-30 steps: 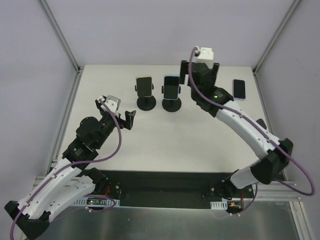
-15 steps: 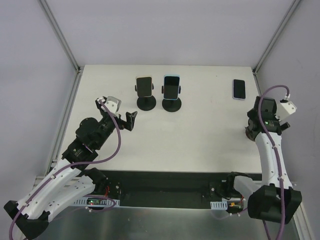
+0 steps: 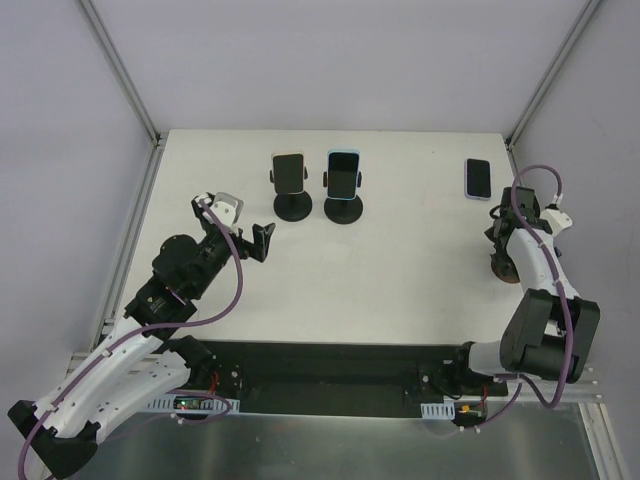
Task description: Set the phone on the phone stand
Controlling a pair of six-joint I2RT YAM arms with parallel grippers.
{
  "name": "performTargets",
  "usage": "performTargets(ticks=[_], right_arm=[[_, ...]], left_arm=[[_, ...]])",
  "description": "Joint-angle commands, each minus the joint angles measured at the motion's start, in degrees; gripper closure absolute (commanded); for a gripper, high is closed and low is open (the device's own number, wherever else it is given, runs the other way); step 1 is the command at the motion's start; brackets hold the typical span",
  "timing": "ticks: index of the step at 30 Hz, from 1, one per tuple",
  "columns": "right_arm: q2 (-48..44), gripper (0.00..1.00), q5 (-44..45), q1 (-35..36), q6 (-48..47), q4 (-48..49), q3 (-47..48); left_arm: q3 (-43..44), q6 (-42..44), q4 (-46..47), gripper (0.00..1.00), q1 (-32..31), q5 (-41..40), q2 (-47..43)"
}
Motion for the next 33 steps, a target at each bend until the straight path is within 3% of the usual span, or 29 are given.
performTargets(ticks=[1, 18, 21, 24, 27, 28, 30, 32, 33], right_arm=[[3.4, 0.04, 1.9, -0.5, 1.8, 2.2, 3.6], [13.6, 0.01, 6.1, -1.5, 8.3, 5.2, 5.7], [14.6, 0.08, 7.1, -1.5, 8.0, 5.4, 5.9], [15.0, 0.19, 6.9, -1.5, 7.5, 6.5, 5.5], [14.7, 0.42, 4.3, -1.3, 6.2, 9.0, 4.1], [14.7, 0.55, 3.5, -1.2, 5.7, 9.2, 3.9], [14.7, 0.72, 3.2, 0.5, 4.6, 9.8, 4.3], [14.7, 0.8, 4.0, 3.1, 0.9, 12.0, 4.7], [14.8, 0.9, 3.9, 6.3, -1.0, 13.4, 5.3]], left_arm=[[-0.7, 0.3, 2.1, 0.01, -0.4, 0.6, -0.2], [-0.8, 0.7, 2.1, 0.01, -0.4, 0.3, 0.1], [-0.8, 0.7, 2.1, 0.01, -0.4, 0.3, 0.1], [-0.8, 0.7, 2.1, 0.01, -0.4, 0.5, 0.0], [-0.7, 0.7, 2.1, 0.01, -0.4, 0.5, 0.0], [-0.7, 0.7, 2.0, 0.01, -0.4, 0.5, 0.0], [-0.8, 0.6, 2.1, 0.01, -0.4, 0.6, 0.1], [-0.7, 0.6, 2.1, 0.01, -0.4, 0.7, 0.1], [-0.7, 0.6, 2.1, 0.01, -0.4, 0.8, 0.2]])
